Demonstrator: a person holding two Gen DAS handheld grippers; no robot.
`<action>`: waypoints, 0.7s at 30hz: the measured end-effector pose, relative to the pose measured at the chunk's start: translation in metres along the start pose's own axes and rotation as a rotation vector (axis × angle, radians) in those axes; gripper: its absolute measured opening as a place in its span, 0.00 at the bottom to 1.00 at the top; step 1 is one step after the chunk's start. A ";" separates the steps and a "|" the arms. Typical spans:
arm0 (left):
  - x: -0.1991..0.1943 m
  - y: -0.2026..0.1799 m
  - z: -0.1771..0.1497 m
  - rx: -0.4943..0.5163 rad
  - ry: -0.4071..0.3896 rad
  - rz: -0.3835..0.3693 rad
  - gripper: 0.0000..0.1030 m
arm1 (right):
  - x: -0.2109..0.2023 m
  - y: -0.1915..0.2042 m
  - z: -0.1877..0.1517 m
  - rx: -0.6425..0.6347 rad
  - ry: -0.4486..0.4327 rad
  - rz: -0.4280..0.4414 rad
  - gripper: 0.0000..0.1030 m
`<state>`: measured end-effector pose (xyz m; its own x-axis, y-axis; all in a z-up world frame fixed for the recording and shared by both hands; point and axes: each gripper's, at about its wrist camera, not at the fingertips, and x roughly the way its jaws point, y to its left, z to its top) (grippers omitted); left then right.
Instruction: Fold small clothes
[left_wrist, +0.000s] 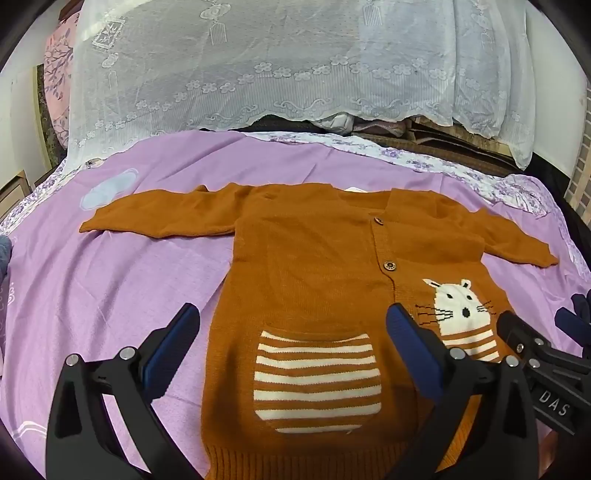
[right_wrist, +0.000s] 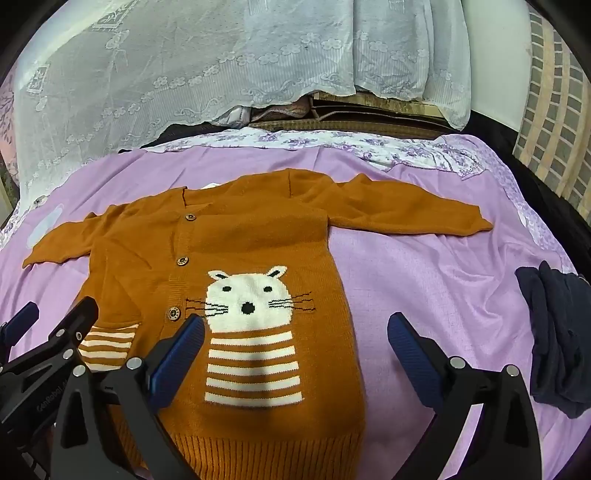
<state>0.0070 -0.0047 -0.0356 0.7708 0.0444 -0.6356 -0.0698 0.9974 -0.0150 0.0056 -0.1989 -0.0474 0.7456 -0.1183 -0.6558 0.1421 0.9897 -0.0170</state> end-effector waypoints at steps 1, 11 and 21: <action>0.000 0.000 0.000 0.000 0.000 0.000 0.96 | 0.000 -0.001 0.000 0.003 -0.002 -0.001 0.97; -0.001 0.003 0.000 -0.003 0.001 0.000 0.96 | -0.001 -0.001 0.000 0.002 -0.003 0.002 0.97; -0.001 0.002 0.000 -0.004 0.002 0.000 0.96 | -0.001 0.000 0.000 0.004 -0.003 0.002 0.97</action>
<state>0.0062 -0.0022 -0.0347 0.7694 0.0447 -0.6372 -0.0726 0.9972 -0.0177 0.0049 -0.1983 -0.0471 0.7477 -0.1167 -0.6537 0.1431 0.9896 -0.0130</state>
